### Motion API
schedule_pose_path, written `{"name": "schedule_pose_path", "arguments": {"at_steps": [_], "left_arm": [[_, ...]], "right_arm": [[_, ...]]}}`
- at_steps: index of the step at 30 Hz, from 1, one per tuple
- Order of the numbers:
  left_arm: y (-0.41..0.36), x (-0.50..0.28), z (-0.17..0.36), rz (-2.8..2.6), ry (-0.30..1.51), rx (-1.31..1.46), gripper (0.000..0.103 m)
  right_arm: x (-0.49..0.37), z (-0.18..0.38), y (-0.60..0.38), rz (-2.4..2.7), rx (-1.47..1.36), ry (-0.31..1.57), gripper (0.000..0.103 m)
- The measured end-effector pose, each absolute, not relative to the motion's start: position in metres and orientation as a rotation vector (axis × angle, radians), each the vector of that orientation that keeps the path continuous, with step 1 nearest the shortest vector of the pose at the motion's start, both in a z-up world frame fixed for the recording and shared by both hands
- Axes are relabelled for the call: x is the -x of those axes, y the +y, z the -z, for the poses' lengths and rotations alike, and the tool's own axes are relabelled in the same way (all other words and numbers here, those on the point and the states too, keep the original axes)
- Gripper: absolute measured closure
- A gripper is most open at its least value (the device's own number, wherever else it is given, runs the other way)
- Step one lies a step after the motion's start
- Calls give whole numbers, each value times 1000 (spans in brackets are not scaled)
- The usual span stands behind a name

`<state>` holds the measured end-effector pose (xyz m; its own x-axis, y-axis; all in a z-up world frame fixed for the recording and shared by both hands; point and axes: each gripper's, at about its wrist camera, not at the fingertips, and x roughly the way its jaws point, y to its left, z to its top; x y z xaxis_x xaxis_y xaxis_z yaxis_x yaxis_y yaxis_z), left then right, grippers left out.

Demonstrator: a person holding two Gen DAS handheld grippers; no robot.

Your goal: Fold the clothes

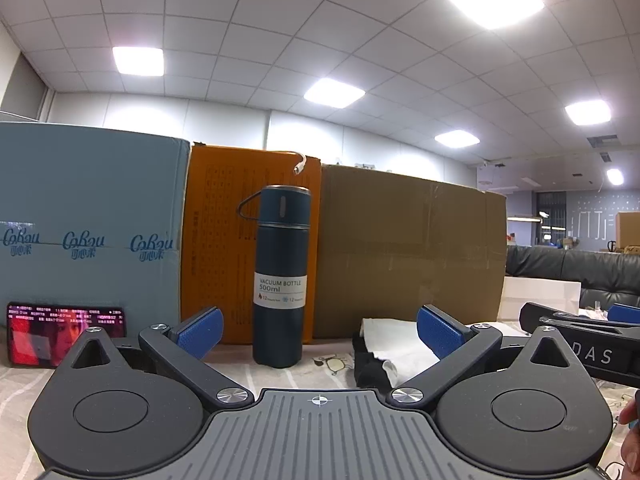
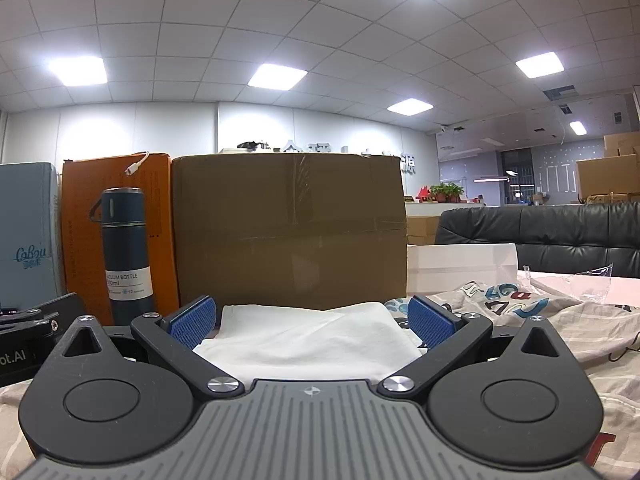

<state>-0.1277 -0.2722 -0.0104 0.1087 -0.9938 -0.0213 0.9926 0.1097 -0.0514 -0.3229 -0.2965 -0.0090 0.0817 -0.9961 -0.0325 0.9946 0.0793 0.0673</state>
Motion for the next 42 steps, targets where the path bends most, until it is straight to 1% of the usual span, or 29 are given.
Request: {"name": "schedule_pose_path", "arguments": {"at_steps": [42], "left_arm": [[-273, 128, 12, 1450, 65, 14, 0]], "right_arm": [[322, 9, -299, 1467, -105, -13, 0]]}}
